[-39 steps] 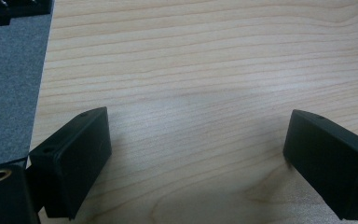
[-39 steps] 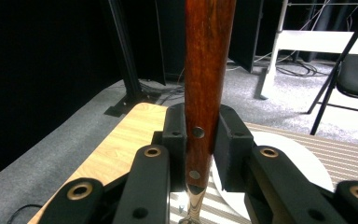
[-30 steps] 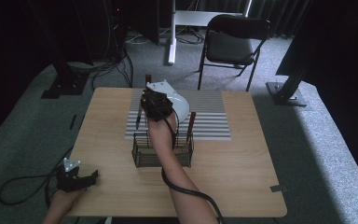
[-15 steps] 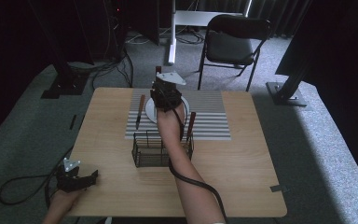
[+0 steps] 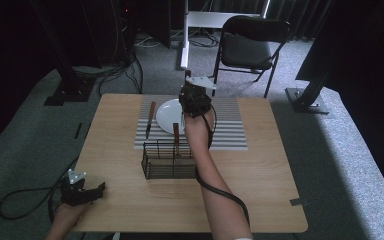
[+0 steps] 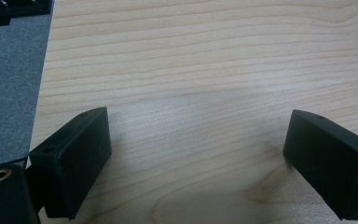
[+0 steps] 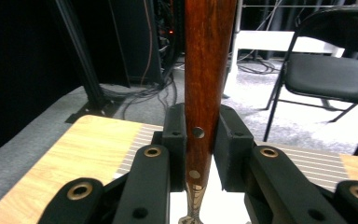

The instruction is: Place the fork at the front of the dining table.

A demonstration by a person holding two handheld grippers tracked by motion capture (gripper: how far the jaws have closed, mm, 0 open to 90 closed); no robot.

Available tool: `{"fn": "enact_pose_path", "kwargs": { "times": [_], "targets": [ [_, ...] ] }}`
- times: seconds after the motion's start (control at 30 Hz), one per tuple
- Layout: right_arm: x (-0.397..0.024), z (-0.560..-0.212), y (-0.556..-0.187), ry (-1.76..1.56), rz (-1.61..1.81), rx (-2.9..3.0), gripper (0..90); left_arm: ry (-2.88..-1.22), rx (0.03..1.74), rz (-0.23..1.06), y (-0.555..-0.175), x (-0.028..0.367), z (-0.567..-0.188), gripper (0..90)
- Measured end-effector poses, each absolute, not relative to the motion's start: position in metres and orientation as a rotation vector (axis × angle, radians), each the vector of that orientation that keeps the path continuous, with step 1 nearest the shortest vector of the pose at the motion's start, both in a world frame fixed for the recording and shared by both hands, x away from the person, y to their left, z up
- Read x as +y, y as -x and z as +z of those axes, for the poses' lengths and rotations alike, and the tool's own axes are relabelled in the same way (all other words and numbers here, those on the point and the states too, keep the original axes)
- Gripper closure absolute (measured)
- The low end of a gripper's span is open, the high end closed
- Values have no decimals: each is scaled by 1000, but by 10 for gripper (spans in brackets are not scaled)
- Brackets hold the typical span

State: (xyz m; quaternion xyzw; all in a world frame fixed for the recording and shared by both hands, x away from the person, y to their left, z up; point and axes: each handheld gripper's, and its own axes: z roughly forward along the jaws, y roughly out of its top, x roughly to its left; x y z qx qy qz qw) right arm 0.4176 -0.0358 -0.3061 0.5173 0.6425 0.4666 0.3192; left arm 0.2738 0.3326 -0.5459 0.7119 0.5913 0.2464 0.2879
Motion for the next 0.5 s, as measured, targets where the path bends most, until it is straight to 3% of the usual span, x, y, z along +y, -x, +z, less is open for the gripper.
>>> {"fn": "enact_pose_path", "kwargs": {
  "times": [0.5],
  "targets": [
    [-91, -316, -434, -1450, 1139, 1646, 761, -1901, 1580, 658, -274, 333, -546, 74]
  ]
}}
